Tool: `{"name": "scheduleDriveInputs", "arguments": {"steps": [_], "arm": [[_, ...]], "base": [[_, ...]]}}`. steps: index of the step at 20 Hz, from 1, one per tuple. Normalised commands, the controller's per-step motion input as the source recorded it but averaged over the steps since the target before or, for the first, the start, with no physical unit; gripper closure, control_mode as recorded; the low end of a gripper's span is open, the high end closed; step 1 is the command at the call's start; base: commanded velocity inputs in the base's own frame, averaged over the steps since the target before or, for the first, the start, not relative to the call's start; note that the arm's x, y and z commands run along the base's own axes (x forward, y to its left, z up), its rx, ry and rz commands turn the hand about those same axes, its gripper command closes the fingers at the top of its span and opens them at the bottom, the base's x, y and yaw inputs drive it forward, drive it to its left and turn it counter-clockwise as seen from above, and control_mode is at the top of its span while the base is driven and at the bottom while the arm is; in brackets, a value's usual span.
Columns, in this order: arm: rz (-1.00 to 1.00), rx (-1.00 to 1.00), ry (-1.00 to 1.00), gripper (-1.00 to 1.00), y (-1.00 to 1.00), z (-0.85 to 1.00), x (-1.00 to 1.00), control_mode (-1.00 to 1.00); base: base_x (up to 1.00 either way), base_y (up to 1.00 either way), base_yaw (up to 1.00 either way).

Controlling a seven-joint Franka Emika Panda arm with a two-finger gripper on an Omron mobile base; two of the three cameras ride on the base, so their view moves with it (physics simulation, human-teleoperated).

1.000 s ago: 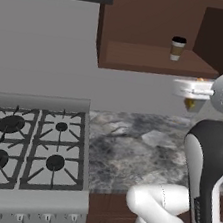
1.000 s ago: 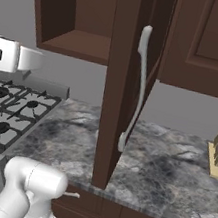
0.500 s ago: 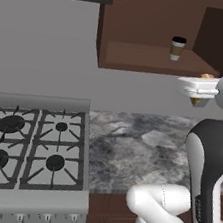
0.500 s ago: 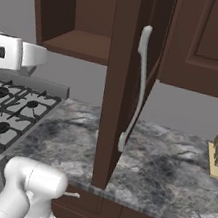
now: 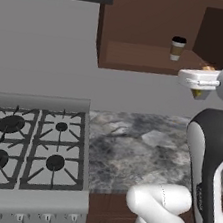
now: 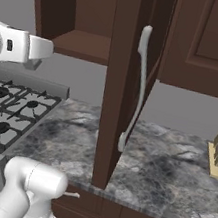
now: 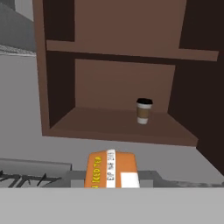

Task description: Sort all alcoholic drinks to one cabinet, and non-alcoholic drinks to the other.

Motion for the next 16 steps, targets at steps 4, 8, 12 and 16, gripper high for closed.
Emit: {"name": "scheduleDriveInputs", "arguments": {"steps": [4,8,12,16], "arm": [[0.0,0.0,0.0,1.0,0.0,0.04,0.18,-1.0],[0.0,0.0,0.0,1.0,0.0,0.0,0.23,-1.0],[0.0,0.0,-0.01,1.0,0.0,0.0,0.25,-1.0],[0.0,0.0,0.0,1.0,0.0,0.03,0.2,-1.0]], "base": [[0.0,0.0,0.0],[0.0,0.0,0.0],[0.0,0.0,0.0],[0.0,0.0,0.0]]}}
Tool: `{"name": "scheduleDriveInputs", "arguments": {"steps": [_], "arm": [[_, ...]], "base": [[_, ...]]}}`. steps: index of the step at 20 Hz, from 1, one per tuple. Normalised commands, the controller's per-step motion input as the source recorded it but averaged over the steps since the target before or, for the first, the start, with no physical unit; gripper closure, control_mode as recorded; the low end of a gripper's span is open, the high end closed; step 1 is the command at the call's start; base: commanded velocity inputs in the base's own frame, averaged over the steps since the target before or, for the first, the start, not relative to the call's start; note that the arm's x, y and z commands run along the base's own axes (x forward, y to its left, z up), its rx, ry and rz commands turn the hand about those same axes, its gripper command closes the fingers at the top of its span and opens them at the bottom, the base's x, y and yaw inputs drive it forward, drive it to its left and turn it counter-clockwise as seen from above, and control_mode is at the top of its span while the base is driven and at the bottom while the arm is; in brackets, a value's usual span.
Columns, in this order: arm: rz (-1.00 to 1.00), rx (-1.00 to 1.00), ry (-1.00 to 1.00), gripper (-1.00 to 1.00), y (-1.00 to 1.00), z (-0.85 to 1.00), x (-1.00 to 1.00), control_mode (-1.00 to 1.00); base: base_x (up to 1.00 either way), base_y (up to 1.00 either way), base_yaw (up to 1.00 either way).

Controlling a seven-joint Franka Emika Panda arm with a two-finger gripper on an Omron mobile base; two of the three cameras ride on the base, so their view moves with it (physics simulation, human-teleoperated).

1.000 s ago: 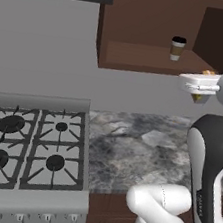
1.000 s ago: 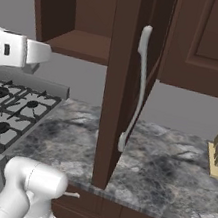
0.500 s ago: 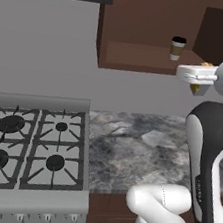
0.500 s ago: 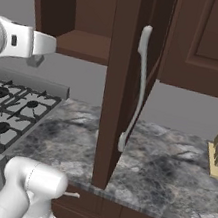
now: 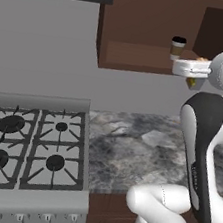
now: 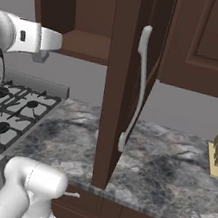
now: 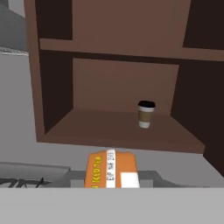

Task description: Sort all alcoholic drinks to one cabinet, and non-alcoholic drinks to the other.

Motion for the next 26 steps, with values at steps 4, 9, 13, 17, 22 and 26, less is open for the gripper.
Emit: {"name": "scheduleDriveInputs", "arguments": {"steps": [4,9,13,17,22,26], "arm": [[0.0,0.0,0.0,1.0,0.0,0.01,0.18,-1.0],[0.0,0.0,-0.01,1.0,0.0,0.0,0.17,-1.0],[0.0,0.0,-0.03,1.0,0.0,0.0,0.17,-1.0],[0.0,0.0,-0.01,1.0,0.0,0.0,0.19,-1.0],[0.0,0.0,0.0,1.0,0.0,0.0,0.19,-1.0],[0.0,0.0,0.0,1.0,0.0,0.0,0.19,-1.0]], "base": [[0.0,0.0,0.0],[0.0,0.0,0.0],[0.0,0.0,0.0],[0.0,0.0,0.0],[0.0,0.0,0.0],[0.0,0.0,0.0]]}}
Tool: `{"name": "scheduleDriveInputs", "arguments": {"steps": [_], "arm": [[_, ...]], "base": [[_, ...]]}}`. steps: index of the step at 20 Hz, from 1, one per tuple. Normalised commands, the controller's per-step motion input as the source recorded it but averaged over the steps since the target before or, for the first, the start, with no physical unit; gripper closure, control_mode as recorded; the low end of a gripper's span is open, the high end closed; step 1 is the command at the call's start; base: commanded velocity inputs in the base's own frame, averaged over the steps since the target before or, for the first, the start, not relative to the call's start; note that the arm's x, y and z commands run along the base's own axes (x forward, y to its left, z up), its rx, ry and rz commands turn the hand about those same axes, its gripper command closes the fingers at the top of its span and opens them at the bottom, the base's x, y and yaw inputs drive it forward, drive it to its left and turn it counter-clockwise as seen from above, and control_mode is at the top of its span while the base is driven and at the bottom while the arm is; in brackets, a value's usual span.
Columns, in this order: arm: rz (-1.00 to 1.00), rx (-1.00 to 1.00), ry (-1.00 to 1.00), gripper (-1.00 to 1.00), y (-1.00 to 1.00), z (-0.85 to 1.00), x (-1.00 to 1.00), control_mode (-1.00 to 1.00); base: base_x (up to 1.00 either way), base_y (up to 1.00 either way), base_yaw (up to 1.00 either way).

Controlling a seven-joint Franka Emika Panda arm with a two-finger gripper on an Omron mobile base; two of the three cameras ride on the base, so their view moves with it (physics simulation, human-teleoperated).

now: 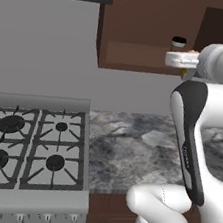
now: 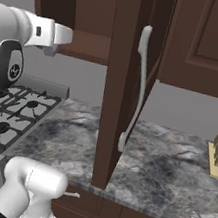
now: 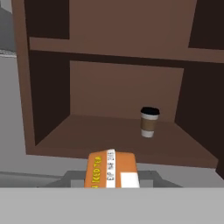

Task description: Sort all alcoholic drinks to one cabinet, and non-alcoholic drinks to the other.

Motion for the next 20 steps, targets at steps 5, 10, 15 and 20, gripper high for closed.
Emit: {"name": "scheduleDriveInputs", "arguments": {"steps": [5,10,15,20], "arm": [[0.0,0.0,0.0,1.0,0.0,0.0,0.16,-1.0],[0.0,0.0,0.0,1.0,0.0,0.0,0.2,-1.0],[0.0,0.0,0.0,1.0,0.0,0.0,0.21,-1.0],[0.0,0.0,0.0,1.0,0.0,-0.02,0.22,-1.0]], "base": [[0.0,0.0,0.0],[0.0,0.0,0.0],[0.0,0.0,0.0],[0.0,0.0,0.0]]}}
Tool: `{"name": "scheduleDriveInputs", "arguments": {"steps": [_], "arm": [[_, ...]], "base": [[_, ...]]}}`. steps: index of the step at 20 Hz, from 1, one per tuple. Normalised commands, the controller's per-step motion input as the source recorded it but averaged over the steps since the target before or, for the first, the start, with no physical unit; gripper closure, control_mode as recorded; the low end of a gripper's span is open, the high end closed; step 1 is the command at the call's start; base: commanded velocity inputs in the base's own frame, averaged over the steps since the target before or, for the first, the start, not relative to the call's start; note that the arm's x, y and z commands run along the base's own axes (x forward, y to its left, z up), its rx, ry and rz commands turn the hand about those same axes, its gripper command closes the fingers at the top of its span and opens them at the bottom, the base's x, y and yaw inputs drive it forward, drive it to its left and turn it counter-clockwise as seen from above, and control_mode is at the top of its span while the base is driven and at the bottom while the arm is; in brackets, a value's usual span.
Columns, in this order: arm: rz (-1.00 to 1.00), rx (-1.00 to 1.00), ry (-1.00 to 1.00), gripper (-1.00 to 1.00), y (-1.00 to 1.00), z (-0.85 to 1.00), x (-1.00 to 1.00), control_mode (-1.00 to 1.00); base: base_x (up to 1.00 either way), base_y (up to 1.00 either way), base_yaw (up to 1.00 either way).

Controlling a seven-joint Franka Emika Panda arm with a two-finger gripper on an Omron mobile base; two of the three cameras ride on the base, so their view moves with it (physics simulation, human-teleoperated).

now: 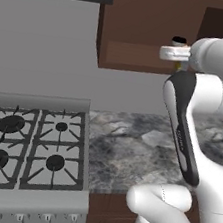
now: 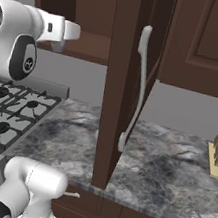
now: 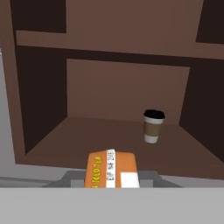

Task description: Sort all alcoholic drinks to one cabinet, and non-alcoholic drinks to the other.

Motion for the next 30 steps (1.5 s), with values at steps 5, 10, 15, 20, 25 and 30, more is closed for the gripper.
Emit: {"name": "scheduleDriveInputs", "arguments": {"steps": [5,10,15,20,25,30], "arm": [[0.0,0.0,0.0,1.0,0.0,-0.08,0.21,-1.0],[0.0,0.0,0.0,1.0,0.0,-0.09,0.21,-1.0],[0.0,0.0,0.0,1.0,0.0,-0.01,0.19,-1.0],[0.0,0.0,0.0,1.0,0.0,0.0,0.18,-1.0],[0.0,0.0,0.02,1.0,0.0,0.0,0.18,-1.0],[0.0,0.0,0.03,1.0,0.0,0.0,0.15,-1.0]], "base": [[0.0,0.0,0.0],[0.0,0.0,0.0],[0.0,0.0,0.0],[0.0,0.0,0.0],[0.0,0.0,0.0],[0.0,0.0,0.0]]}}
